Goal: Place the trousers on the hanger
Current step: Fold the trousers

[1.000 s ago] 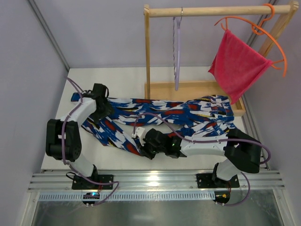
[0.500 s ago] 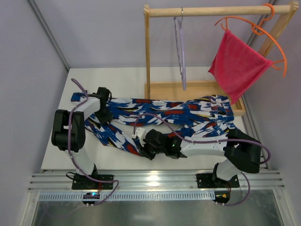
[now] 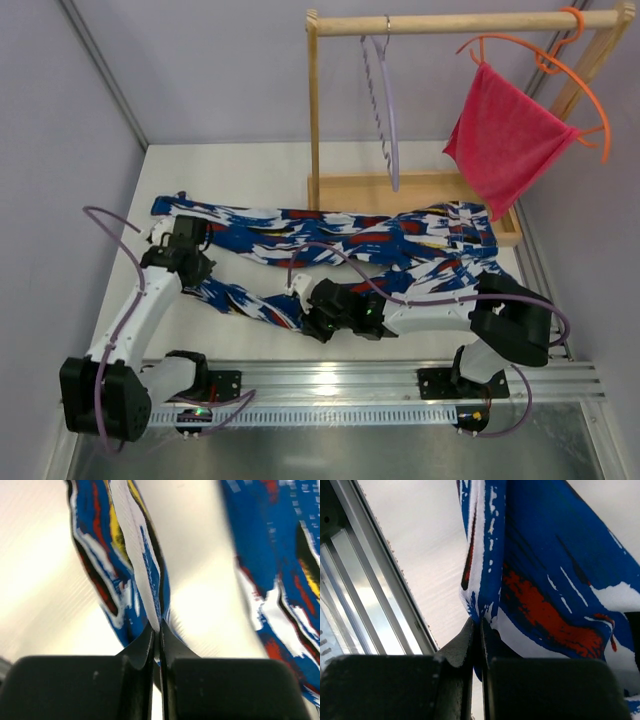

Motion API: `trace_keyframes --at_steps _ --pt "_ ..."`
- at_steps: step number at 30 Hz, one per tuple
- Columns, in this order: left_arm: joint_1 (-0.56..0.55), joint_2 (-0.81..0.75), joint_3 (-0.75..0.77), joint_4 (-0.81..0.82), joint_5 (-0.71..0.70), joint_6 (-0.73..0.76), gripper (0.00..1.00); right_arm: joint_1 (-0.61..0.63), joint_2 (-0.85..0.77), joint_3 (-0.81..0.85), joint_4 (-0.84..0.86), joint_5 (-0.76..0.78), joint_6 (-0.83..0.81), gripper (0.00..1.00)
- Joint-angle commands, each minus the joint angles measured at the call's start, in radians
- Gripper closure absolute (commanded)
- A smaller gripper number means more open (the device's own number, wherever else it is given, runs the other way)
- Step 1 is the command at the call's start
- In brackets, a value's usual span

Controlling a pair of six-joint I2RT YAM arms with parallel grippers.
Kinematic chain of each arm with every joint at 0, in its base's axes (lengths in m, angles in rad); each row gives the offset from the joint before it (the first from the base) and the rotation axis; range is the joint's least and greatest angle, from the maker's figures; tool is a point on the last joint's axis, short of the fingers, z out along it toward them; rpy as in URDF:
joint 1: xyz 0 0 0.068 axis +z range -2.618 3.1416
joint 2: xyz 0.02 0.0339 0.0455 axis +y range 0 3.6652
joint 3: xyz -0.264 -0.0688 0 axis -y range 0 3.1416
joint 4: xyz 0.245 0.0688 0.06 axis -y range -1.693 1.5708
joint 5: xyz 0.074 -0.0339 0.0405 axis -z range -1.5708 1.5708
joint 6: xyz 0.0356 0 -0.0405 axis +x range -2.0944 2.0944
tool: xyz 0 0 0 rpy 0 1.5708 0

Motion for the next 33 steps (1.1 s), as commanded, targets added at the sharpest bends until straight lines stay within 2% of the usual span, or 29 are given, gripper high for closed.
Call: trace_keyframes --at_steps 1,2,4,5,6,7,10,13,15,16,20,24,25,28,30,32,33 --pt "0.003 -0.149 -0.143 -0.092 -0.087 -0.190 1.00 0.005 -0.006 -0.031 0.038 0.010 0.039 0.94" --pt "0.003 -0.236 -0.161 -0.107 -0.084 -0.240 1.00 0.006 -0.008 -0.039 0.043 0.006 0.044 0.94" --pt "0.003 -0.309 -0.168 -0.188 -0.090 -0.290 0.86 0.008 -0.011 -0.053 0.046 -0.010 0.051 0.91" --pt "0.003 -0.385 -0.149 -0.219 -0.116 -0.304 0.78 0.009 -0.010 -0.056 0.046 -0.017 0.051 0.91" --pt "0.003 -0.416 -0.128 -0.239 -0.127 -0.313 0.63 0.012 -0.010 -0.062 0.049 -0.020 0.054 0.91" --pt "0.003 -0.473 -0.072 -0.267 -0.160 -0.313 0.56 0.018 -0.010 -0.065 0.047 -0.022 0.056 0.91" --pt "0.003 -0.513 0.027 -0.278 -0.180 -0.295 0.53 0.028 0.004 -0.056 0.044 -0.021 0.059 0.90" --pt "0.003 -0.487 0.110 -0.264 -0.135 -0.256 0.52 0.041 0.027 -0.042 0.041 -0.008 0.062 0.91" --pt "0.003 -0.436 0.098 -0.192 -0.064 -0.213 0.52 0.046 0.039 -0.032 0.035 -0.004 0.070 0.91" --pt "0.003 -0.406 0.078 -0.149 -0.029 -0.143 0.52 0.046 0.047 -0.028 0.035 0.004 0.071 0.91" --pt "0.003 -0.230 0.024 -0.143 0.045 -0.129 0.50 0.055 0.043 -0.025 0.020 0.027 0.084 0.90" --pt "0.017 -0.147 -0.033 -0.118 -0.024 -0.141 0.33 0.060 -0.005 -0.004 -0.060 0.052 0.093 0.75" --pt "0.049 -0.132 -0.036 -0.102 -0.029 -0.134 0.32 0.060 -0.020 0.008 -0.077 0.055 0.093 0.65" --pt "0.119 -0.102 -0.027 -0.074 -0.039 -0.098 0.30 0.060 -0.079 0.094 -0.178 0.067 0.058 0.56" --pt "0.173 -0.058 -0.028 -0.059 -0.001 -0.080 0.29 0.042 -0.079 0.181 -0.235 0.116 0.016 0.54" --pt "0.238 -0.012 -0.059 -0.017 0.074 -0.072 0.29 -0.018 -0.056 0.234 -0.265 0.096 -0.042 0.53" --pt "0.261 0.005 -0.072 -0.005 0.102 -0.068 0.29 -0.043 -0.012 0.289 -0.276 0.038 -0.051 0.53"
